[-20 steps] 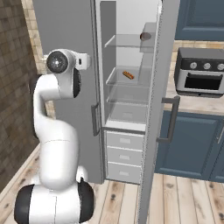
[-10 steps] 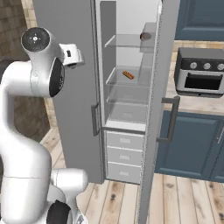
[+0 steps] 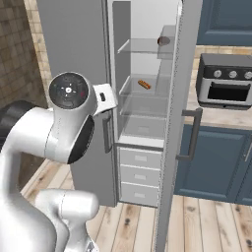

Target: Pick up the frozen steak from the freezer, place it on any shelf in the fridge, and close the fridge and freezer doors when done.

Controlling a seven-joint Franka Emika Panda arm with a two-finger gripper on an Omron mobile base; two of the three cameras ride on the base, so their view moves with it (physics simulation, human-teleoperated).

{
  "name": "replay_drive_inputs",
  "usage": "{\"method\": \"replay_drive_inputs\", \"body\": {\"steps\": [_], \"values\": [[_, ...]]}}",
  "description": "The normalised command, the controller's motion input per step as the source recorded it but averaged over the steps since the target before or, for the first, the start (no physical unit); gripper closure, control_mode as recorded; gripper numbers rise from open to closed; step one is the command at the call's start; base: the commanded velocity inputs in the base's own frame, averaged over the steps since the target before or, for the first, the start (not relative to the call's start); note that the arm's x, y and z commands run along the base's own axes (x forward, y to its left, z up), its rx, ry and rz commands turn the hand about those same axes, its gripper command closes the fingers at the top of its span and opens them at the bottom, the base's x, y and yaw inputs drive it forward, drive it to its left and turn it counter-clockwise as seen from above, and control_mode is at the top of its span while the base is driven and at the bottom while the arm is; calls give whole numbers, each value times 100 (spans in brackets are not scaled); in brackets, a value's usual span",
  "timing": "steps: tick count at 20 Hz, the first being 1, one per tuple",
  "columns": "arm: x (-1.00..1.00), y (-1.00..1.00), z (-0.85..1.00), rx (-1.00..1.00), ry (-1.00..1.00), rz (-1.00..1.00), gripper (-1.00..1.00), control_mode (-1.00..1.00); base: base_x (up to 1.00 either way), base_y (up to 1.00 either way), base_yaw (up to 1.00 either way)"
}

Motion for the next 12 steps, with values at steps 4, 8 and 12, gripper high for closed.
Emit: {"method": "replay_drive_inputs", "body": {"steps": [4,8,12], "values": [[-21,-100,0,0,3,-3,-100,-100,0,0,0],[0,-100,0,0,7,-1,-100,-100,0,0,0],[1,-100,-3,0,4,0,-100,-100,0,0,0]]}}
